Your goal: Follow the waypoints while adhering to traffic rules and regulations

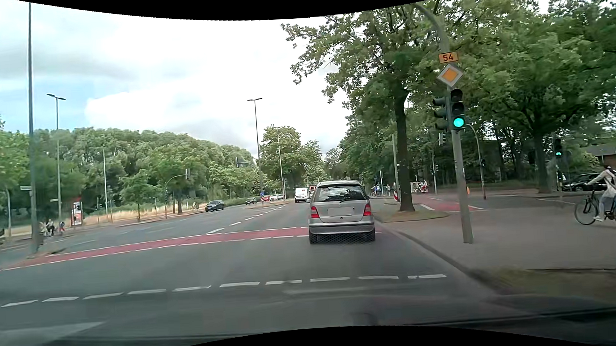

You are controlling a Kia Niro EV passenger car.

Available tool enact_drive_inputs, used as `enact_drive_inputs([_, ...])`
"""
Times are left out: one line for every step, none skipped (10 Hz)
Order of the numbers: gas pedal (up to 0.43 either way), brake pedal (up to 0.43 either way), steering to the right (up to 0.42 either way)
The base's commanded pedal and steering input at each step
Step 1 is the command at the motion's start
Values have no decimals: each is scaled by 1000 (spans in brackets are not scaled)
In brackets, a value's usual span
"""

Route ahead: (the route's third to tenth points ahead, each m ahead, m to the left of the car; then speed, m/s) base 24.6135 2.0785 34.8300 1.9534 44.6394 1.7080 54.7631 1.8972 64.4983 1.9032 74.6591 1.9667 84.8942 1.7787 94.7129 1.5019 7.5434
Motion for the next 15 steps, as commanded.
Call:
enact_drive_inputs([209,18,0])
enact_drive_inputs([209,18,0])
enact_drive_inputs([209,18,0])
enact_drive_inputs([209,18,0])
enact_drive_inputs([197,18,0])
enact_drive_inputs([197,18,0])
enact_drive_inputs([197,18,-2])
enact_drive_inputs([197,18,-3])
enact_drive_inputs([197,18,-3])
enact_drive_inputs([177,18,-3])
enact_drive_inputs([177,18,-3])
enact_drive_inputs([177,18,-3])
enact_drive_inputs([189,18,-3])
enact_drive_inputs([197,18,-3])
enact_drive_inputs([197,18,-3])
